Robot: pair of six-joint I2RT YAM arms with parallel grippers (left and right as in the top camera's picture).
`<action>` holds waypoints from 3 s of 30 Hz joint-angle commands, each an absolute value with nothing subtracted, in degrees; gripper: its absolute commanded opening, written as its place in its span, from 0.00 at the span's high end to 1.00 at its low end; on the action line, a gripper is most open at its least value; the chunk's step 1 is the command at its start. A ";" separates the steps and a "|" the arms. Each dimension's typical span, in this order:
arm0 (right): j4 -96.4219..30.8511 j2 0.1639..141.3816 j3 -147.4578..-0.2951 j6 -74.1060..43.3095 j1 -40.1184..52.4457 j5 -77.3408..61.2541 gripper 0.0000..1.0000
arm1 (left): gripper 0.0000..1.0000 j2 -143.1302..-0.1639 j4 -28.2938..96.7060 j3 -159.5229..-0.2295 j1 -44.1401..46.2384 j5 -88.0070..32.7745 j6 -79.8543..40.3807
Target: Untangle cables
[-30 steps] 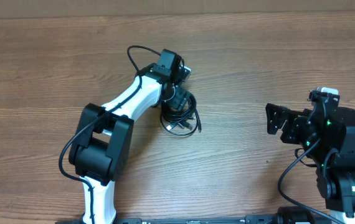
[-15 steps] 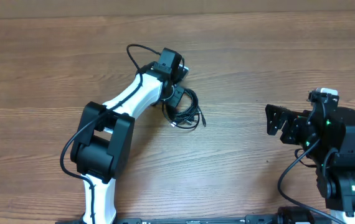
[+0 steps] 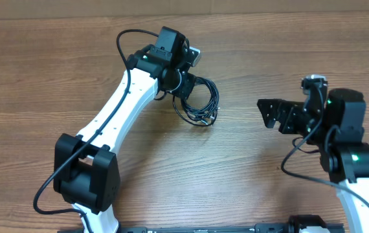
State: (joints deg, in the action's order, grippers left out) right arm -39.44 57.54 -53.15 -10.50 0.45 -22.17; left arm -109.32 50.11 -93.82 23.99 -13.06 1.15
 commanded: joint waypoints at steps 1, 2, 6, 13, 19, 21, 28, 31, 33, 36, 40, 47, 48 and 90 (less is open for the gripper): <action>-37.82 61.21 -54.50 -10.50 2.72 -25.80 0.11 | 0.96 -109.01 51.90 -94.45 24.10 -18.70 -0.54; -37.28 62.46 -54.50 -10.50 3.77 -25.78 0.13 | 0.96 -108.99 52.10 -94.45 24.10 -20.29 -0.56; -34.70 67.88 -54.50 -10.66 8.43 -24.84 0.27 | 0.96 -108.99 52.23 -94.45 24.12 -24.36 -1.83; -30.92 75.90 -54.50 -12.49 15.31 -17.12 0.45 | 0.96 -108.97 52.93 -94.45 24.14 -27.51 -2.81; -27.24 79.94 -54.50 -16.71 18.92 -12.14 0.65 | 0.96 -108.95 53.12 -94.45 24.14 -31.48 -2.81; -26.79 81.14 -54.50 -18.57 19.29 -10.92 0.67 | 0.96 -108.95 53.32 -94.45 24.14 -32.47 -2.81; -26.94 84.84 -54.48 -20.18 19.44 -10.79 0.96 | 0.96 -108.92 54.98 -94.45 24.03 -30.94 -2.79; -29.85 85.69 -54.43 -22.81 19.44 -8.54 0.96 | 0.96 -108.95 58.15 -94.43 24.03 -21.26 -2.85; -31.90 85.91 -54.39 -22.76 19.44 -7.01 0.96 | 0.96 -108.97 60.53 -94.41 24.03 -13.04 -4.10; -35.00 85.91 -54.39 -22.76 19.44 -2.85 0.96 | 0.96 -108.97 63.20 -94.39 24.03 -6.17 -5.41; -38.20 85.91 -54.39 -22.76 19.44 0.40 0.96 | 0.71 -108.97 65.21 -94.39 24.03 -4.29 -5.43; -40.97 85.91 -54.39 -24.25 19.44 2.04 0.96 | 0.41 -108.97 67.20 -94.39 24.01 -4.54 -6.96; -41.10 85.91 -54.39 -24.23 19.46 2.07 0.96 | 0.41 -108.97 67.05 -94.39 24.03 -4.75 -6.94; -42.35 85.91 -54.39 -51.44 19.27 -4.16 0.96 | 0.25 -119.92 40.14 -86.83 32.40 -27.51 16.10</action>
